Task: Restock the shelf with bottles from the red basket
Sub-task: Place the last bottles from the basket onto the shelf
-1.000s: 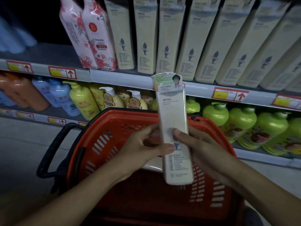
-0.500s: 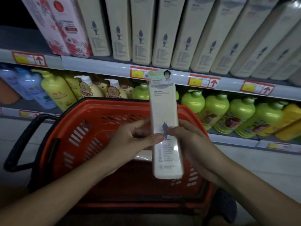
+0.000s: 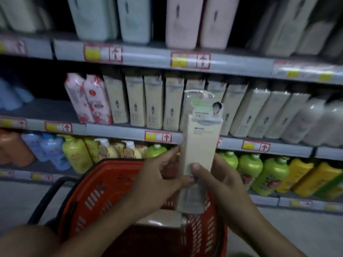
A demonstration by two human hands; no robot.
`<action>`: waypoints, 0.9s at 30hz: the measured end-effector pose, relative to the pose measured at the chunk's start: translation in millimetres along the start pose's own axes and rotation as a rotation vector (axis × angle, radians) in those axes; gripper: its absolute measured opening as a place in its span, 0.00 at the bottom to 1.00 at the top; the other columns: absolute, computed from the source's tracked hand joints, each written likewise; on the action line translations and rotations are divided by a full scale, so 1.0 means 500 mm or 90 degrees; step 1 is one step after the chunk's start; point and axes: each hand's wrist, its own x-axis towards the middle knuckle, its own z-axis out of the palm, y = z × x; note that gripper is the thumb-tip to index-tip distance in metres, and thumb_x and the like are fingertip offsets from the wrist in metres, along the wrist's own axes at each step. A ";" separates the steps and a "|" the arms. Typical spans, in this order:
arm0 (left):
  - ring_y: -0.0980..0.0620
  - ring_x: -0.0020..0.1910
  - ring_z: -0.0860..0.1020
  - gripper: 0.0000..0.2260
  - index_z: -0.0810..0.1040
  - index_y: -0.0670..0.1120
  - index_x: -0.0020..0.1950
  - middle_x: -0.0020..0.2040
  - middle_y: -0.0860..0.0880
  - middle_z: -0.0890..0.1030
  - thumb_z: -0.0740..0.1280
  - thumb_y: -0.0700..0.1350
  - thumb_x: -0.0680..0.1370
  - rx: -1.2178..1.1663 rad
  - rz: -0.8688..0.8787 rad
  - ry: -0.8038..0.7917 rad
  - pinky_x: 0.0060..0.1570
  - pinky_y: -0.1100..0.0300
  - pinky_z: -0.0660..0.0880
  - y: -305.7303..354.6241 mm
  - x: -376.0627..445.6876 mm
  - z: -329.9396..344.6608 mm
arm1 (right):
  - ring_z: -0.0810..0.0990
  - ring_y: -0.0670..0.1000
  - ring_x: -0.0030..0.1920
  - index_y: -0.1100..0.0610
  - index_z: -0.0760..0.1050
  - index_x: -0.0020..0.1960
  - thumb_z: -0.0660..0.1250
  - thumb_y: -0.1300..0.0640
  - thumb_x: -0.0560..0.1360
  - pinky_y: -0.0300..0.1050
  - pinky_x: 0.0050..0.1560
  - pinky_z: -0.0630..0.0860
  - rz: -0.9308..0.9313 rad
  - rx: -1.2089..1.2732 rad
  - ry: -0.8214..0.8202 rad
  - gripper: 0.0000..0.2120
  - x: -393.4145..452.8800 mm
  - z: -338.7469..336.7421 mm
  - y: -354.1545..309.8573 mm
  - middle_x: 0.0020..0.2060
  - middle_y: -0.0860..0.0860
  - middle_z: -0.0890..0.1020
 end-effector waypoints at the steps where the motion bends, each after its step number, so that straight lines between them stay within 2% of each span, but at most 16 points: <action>1: 0.55 0.62 0.82 0.31 0.76 0.52 0.73 0.61 0.57 0.84 0.79 0.36 0.72 0.017 0.027 0.000 0.57 0.58 0.80 0.034 0.016 0.005 | 0.84 0.52 0.61 0.55 0.78 0.67 0.74 0.54 0.74 0.58 0.63 0.79 -0.044 -0.011 0.016 0.22 0.001 -0.006 -0.030 0.59 0.50 0.86; 3: 0.56 0.61 0.82 0.31 0.76 0.55 0.72 0.61 0.60 0.84 0.79 0.39 0.72 0.036 0.081 0.010 0.54 0.60 0.80 0.101 0.054 0.021 | 0.85 0.48 0.60 0.53 0.78 0.67 0.73 0.53 0.73 0.54 0.61 0.81 -0.132 -0.038 0.048 0.23 0.011 -0.023 -0.094 0.58 0.47 0.86; 5: 0.58 0.56 0.84 0.31 0.75 0.57 0.72 0.59 0.64 0.84 0.79 0.41 0.72 0.037 0.135 0.009 0.52 0.63 0.80 0.170 0.095 0.047 | 0.85 0.46 0.59 0.52 0.77 0.68 0.72 0.53 0.73 0.50 0.60 0.81 -0.205 -0.049 0.071 0.23 0.026 -0.052 -0.156 0.58 0.47 0.86; 8: 0.64 0.50 0.84 0.31 0.73 0.64 0.66 0.54 0.72 0.82 0.76 0.35 0.74 0.020 0.223 0.023 0.46 0.70 0.79 0.269 0.154 0.101 | 0.83 0.46 0.62 0.53 0.76 0.69 0.72 0.55 0.74 0.43 0.60 0.80 -0.304 -0.074 0.104 0.23 0.062 -0.111 -0.248 0.62 0.50 0.83; 10: 0.67 0.54 0.82 0.30 0.74 0.65 0.65 0.57 0.68 0.82 0.75 0.34 0.75 0.026 0.303 0.054 0.47 0.71 0.78 0.327 0.197 0.140 | 0.81 0.42 0.61 0.54 0.76 0.70 0.72 0.54 0.74 0.37 0.59 0.79 -0.365 -0.113 0.139 0.24 0.085 -0.152 -0.312 0.63 0.53 0.78; 12: 0.67 0.58 0.79 0.27 0.77 0.62 0.68 0.60 0.63 0.81 0.75 0.38 0.75 0.043 0.375 0.099 0.49 0.73 0.76 0.376 0.241 0.177 | 0.80 0.37 0.59 0.56 0.76 0.71 0.71 0.54 0.74 0.31 0.57 0.76 -0.424 -0.168 0.168 0.25 0.106 -0.195 -0.370 0.61 0.55 0.76; 14: 0.66 0.59 0.78 0.25 0.76 0.60 0.70 0.59 0.60 0.80 0.75 0.42 0.77 0.056 0.424 0.132 0.50 0.72 0.76 0.419 0.282 0.212 | 0.78 0.37 0.60 0.58 0.75 0.71 0.69 0.55 0.75 0.28 0.56 0.74 -0.475 -0.211 0.178 0.24 0.126 -0.240 -0.420 0.61 0.55 0.75; 17: 0.65 0.56 0.79 0.24 0.76 0.55 0.73 0.57 0.56 0.79 0.72 0.39 0.79 0.035 0.462 0.142 0.49 0.72 0.77 0.473 0.345 0.273 | 0.78 0.41 0.62 0.57 0.75 0.69 0.69 0.61 0.79 0.30 0.58 0.74 -0.535 -0.265 0.187 0.19 0.168 -0.311 -0.474 0.63 0.54 0.74; 20: 0.65 0.55 0.79 0.25 0.76 0.54 0.73 0.56 0.55 0.79 0.70 0.34 0.79 0.015 0.468 0.156 0.52 0.67 0.80 0.506 0.404 0.331 | 0.78 0.47 0.66 0.56 0.75 0.68 0.67 0.65 0.80 0.38 0.62 0.76 -0.584 -0.281 0.193 0.17 0.212 -0.374 -0.505 0.64 0.55 0.76; 23: 0.64 0.54 0.80 0.24 0.77 0.56 0.71 0.56 0.57 0.78 0.70 0.36 0.79 0.045 0.464 0.165 0.55 0.60 0.81 0.515 0.460 0.377 | 0.79 0.49 0.65 0.56 0.76 0.66 0.68 0.63 0.79 0.43 0.63 0.77 -0.577 -0.252 0.206 0.16 0.252 -0.423 -0.512 0.63 0.55 0.78; 25: 0.63 0.54 0.80 0.24 0.77 0.57 0.69 0.55 0.58 0.78 0.70 0.36 0.78 0.067 0.452 0.164 0.55 0.60 0.81 0.514 0.494 0.399 | 0.81 0.48 0.62 0.57 0.76 0.67 0.69 0.64 0.79 0.45 0.61 0.79 -0.558 -0.239 0.216 0.16 0.280 -0.448 -0.508 0.61 0.54 0.80; 27: 0.61 0.53 0.80 0.24 0.77 0.58 0.68 0.54 0.58 0.78 0.71 0.37 0.77 0.103 0.449 0.168 0.52 0.63 0.80 0.510 0.521 0.413 | 0.83 0.48 0.60 0.56 0.75 0.69 0.69 0.65 0.79 0.41 0.57 0.80 -0.528 -0.212 0.216 0.19 0.307 -0.465 -0.502 0.59 0.50 0.83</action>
